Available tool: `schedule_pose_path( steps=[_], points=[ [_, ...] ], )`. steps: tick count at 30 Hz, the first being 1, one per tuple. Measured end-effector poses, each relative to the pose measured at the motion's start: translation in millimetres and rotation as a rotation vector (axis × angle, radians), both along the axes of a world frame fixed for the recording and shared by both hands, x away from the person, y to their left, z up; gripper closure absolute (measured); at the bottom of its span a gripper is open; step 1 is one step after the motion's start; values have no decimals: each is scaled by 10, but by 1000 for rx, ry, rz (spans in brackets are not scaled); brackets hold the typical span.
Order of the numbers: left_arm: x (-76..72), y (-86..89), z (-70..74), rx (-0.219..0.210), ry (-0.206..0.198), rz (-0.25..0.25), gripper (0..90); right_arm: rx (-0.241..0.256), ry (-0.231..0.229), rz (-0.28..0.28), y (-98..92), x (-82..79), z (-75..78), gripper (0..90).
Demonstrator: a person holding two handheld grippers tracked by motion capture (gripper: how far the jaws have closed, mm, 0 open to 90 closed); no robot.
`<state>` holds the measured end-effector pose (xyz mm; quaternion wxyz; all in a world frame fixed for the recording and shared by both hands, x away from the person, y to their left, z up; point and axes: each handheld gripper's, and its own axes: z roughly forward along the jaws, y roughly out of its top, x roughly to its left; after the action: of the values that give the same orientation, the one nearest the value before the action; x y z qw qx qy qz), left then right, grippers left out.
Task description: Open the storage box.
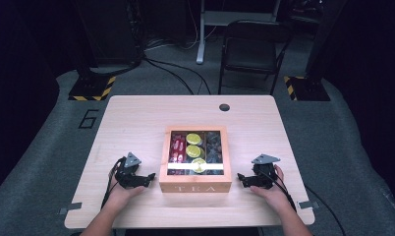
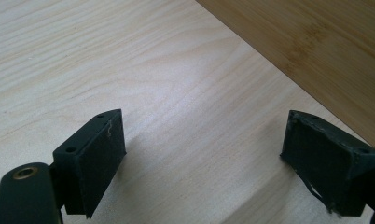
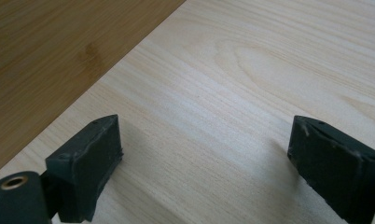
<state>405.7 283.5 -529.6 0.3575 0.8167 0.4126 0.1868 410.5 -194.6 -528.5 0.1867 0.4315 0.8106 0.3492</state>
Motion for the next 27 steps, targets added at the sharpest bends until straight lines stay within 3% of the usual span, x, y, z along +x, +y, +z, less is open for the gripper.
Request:
schedule_pose_path(
  steps=[10,27],
  points=[
    [22,-13,4,6,1,-13,130,6,-4,-21,9,-18,-3,86],
    [47,-42,5,0,3,-1,135,11,-15,10,10,-25,0,141]
  ],
)
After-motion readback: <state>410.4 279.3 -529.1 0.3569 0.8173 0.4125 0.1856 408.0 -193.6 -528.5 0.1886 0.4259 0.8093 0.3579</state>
